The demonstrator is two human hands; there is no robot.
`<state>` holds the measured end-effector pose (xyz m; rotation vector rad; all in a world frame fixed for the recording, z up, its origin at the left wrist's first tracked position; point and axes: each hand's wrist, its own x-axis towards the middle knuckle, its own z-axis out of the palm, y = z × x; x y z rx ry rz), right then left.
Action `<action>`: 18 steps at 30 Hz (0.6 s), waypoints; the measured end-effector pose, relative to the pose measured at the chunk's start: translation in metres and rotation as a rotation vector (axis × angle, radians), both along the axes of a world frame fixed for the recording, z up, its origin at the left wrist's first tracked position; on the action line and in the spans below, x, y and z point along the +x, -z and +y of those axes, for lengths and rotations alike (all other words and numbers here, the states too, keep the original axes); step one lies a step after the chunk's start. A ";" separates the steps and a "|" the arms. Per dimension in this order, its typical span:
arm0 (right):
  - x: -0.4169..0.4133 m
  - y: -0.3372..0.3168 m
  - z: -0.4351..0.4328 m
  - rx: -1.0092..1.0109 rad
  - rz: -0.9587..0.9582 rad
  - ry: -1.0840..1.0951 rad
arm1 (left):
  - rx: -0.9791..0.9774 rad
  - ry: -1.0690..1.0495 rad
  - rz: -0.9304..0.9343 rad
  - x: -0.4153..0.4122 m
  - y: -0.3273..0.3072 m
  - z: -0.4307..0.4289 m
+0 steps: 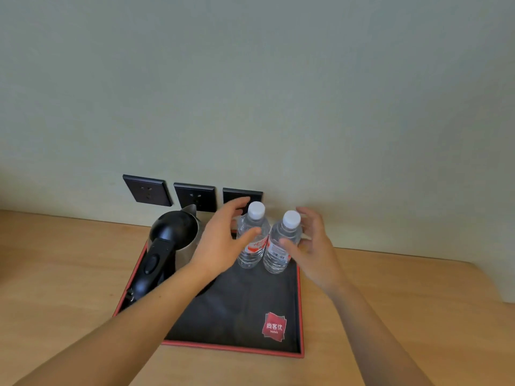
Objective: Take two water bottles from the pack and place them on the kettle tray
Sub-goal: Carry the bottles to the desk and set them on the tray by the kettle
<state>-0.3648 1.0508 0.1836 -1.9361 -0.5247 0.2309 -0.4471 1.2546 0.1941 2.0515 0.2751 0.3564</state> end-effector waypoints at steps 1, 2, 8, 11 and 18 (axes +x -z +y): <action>0.001 -0.015 -0.001 -0.031 -0.085 -0.019 | 0.042 0.002 -0.011 0.004 -0.010 0.001; 0.002 -0.027 -0.002 -0.086 -0.169 -0.057 | 0.089 0.008 -0.013 0.009 -0.019 0.000; 0.007 -0.055 0.005 -0.459 -0.401 -0.276 | 0.234 -0.005 0.081 0.022 -0.038 -0.010; 0.011 -0.060 0.008 -0.495 -0.400 -0.227 | 0.274 -0.036 0.082 0.024 -0.038 -0.012; 0.013 -0.062 0.019 -0.563 -0.397 -0.072 | 0.393 0.016 0.095 0.031 -0.041 -0.010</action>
